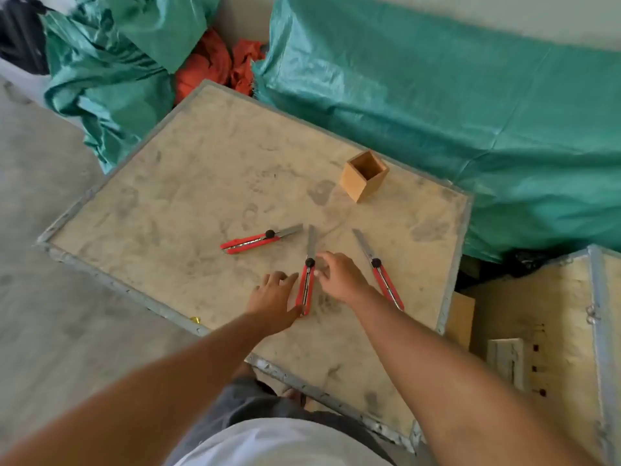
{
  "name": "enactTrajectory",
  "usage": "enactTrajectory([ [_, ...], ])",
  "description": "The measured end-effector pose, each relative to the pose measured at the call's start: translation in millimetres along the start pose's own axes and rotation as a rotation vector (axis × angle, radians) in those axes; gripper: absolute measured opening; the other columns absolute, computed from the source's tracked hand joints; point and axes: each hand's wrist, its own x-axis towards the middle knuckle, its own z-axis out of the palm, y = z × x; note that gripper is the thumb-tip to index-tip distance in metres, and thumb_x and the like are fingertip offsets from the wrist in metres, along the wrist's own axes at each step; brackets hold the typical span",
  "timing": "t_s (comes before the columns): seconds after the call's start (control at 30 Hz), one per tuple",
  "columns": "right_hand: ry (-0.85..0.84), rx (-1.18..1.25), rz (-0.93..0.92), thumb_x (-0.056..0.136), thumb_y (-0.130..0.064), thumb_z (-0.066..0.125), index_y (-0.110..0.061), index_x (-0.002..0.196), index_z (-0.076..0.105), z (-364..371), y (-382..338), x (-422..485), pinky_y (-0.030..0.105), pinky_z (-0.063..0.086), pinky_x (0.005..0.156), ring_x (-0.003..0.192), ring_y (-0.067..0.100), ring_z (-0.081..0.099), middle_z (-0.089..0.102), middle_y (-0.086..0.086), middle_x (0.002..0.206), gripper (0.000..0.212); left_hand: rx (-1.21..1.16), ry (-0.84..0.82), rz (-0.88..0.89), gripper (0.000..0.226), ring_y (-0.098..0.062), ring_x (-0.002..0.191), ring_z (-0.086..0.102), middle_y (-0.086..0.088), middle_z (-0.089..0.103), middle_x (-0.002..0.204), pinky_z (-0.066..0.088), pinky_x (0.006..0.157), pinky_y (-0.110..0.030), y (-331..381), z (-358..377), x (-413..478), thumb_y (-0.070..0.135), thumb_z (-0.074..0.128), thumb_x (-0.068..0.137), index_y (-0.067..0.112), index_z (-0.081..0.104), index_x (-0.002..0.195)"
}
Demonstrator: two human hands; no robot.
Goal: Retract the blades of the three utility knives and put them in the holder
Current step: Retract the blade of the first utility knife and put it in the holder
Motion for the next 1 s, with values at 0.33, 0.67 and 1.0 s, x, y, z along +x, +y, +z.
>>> enactTrajectory([
  [0.33, 0.113, 0.125, 0.077, 0.099, -0.025, 0.063, -0.023, 0.133, 0.063, 25.5, 0.3, 11.2, 0.044, 0.058, 0.092, 0.105, 0.024, 0.065, 0.071, 0.006, 0.11, 0.034, 0.072, 0.016, 0.103, 0.074, -0.029, 0.13, 0.038, -0.007, 0.031, 0.149, 0.038, 0.106, -0.045, -11.0, 35.6, -7.3, 0.055, 0.064, 0.083, 0.033, 0.035, 0.148],
  [0.67, 0.195, 0.16, 0.096, 0.097, -0.018, 0.066, -0.016, 0.117, 0.069, 34.3, -2.7, 12.7, 0.042, 0.06, 0.086, 0.101, 0.025, 0.07, 0.076, 0.007, 0.107, 0.02, 0.194, 0.042, 0.147, 0.073, -0.034, 0.134, 0.034, -0.011, 0.031, 0.151, 0.04, 0.101, -0.052, -10.9, 36.4, -11.8, 0.069, 0.056, 0.079, 0.033, 0.046, 0.141],
  [1.0, 0.242, 0.399, 0.243, 0.092, -0.017, 0.073, -0.011, 0.107, 0.066, 30.4, -1.3, 12.8, 0.029, 0.057, 0.085, 0.091, 0.014, 0.066, 0.072, 0.004, 0.103, 0.017, 0.027, 0.116, 0.077, 0.064, -0.031, 0.124, 0.047, -0.008, 0.049, 0.139, 0.043, 0.099, -0.045, -3.2, 43.2, -17.3, 0.031, 0.069, 0.087, 0.026, 0.043, 0.145],
])
